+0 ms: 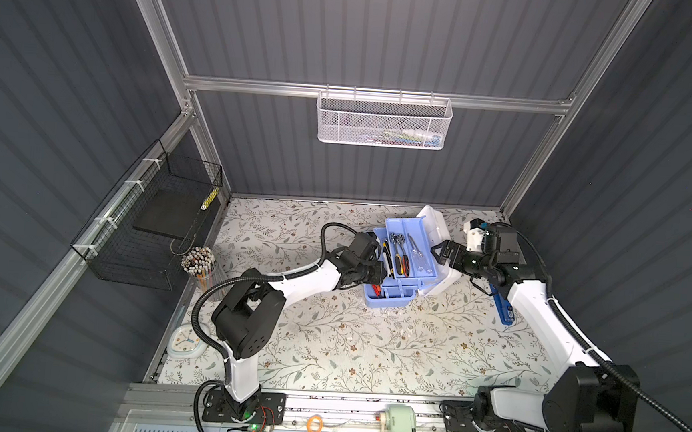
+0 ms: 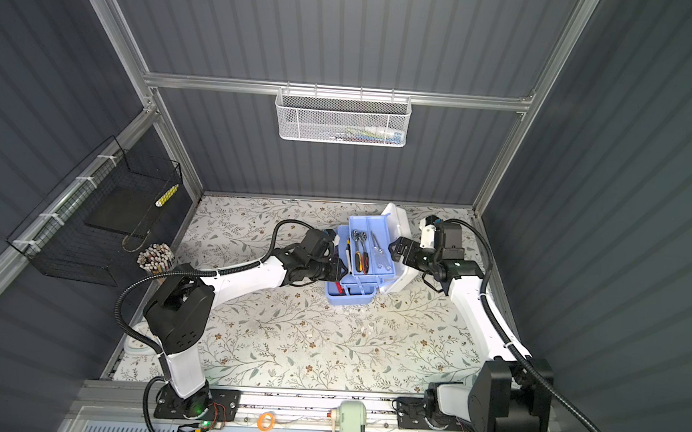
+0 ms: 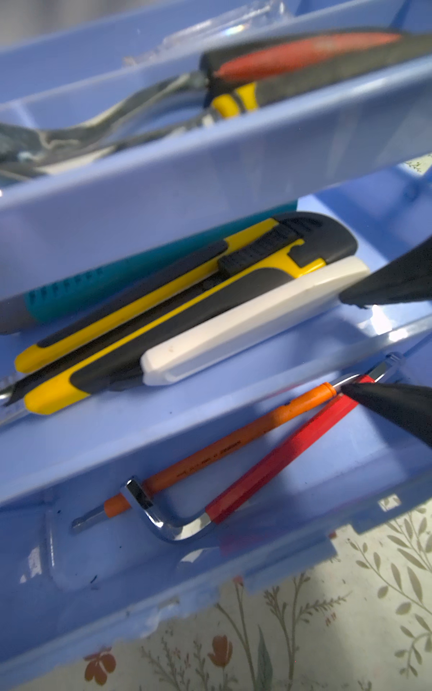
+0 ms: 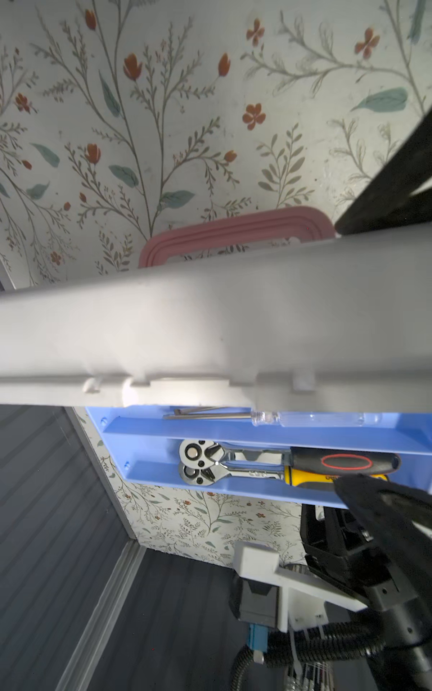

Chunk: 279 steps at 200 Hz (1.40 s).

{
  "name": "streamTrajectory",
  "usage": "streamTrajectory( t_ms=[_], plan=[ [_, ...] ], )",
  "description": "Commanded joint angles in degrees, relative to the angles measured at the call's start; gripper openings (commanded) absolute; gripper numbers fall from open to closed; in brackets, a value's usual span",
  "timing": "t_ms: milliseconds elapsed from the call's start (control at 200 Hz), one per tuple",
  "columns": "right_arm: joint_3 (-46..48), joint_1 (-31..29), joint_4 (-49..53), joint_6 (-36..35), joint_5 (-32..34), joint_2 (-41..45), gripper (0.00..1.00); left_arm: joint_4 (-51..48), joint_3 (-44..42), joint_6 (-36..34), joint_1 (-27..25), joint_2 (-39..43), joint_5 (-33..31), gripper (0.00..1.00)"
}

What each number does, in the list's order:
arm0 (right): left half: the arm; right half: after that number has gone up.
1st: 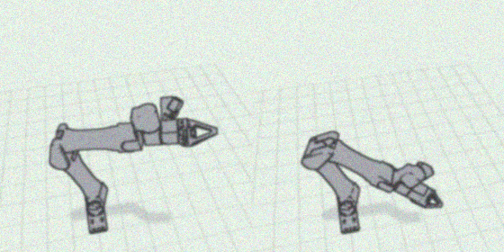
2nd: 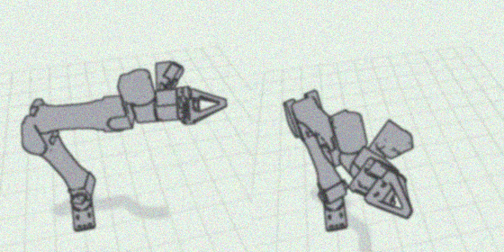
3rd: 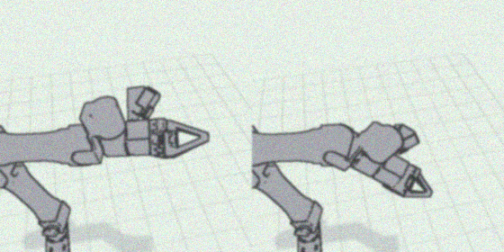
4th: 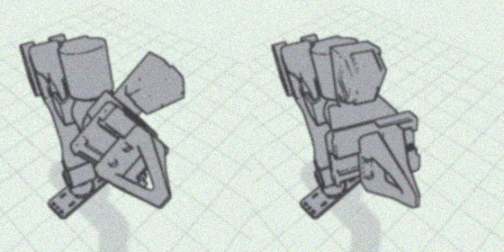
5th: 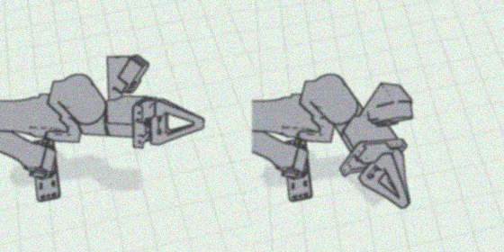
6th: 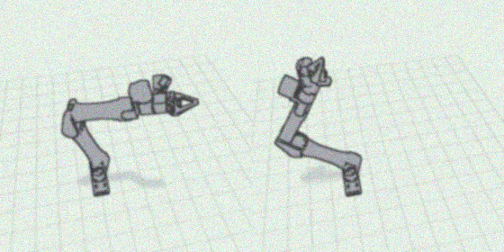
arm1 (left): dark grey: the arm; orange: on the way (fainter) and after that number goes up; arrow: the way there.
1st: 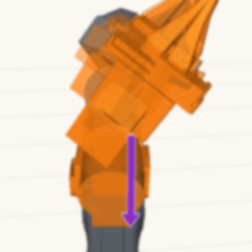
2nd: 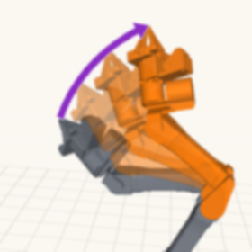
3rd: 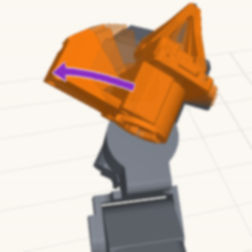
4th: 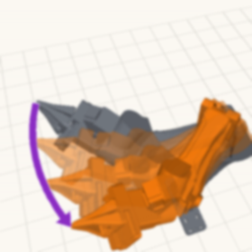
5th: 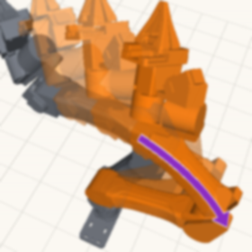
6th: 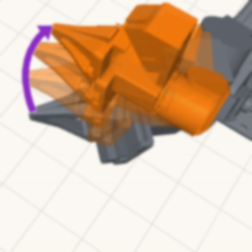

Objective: Pack the tool kit

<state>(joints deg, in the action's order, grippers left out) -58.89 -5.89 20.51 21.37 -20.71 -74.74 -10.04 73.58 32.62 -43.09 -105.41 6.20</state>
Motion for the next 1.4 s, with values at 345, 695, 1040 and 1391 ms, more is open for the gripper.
streamTrajectory(
  t_ms=[345,695,1040,1391],
  plan=[
    [-2.9,-8.9,-0.6,3.6,0.8,-0.4,0.99,-10.1,0.5,-0.6,-0.1,4.0,-6.5,0.6],
    [-4.9,-11.0,-0.1,3.4,3.6,-0.5,0.99,-15.9,-1.7,-1.9,0.0,10.3,-12.1,0.66],
    [-3.1,-10.9,0.9,1.8,6.3,-1.4,0.99,-15.8,-4.0,-2.1,1.4,11.3,-12.9,0.66],
    [-2.6,-11.0,-1.1,2.8,4.9,-4.8,0.99,-14.5,-7.9,-2.6,3.3,13.8,-12.5,0.66]
  ],
)
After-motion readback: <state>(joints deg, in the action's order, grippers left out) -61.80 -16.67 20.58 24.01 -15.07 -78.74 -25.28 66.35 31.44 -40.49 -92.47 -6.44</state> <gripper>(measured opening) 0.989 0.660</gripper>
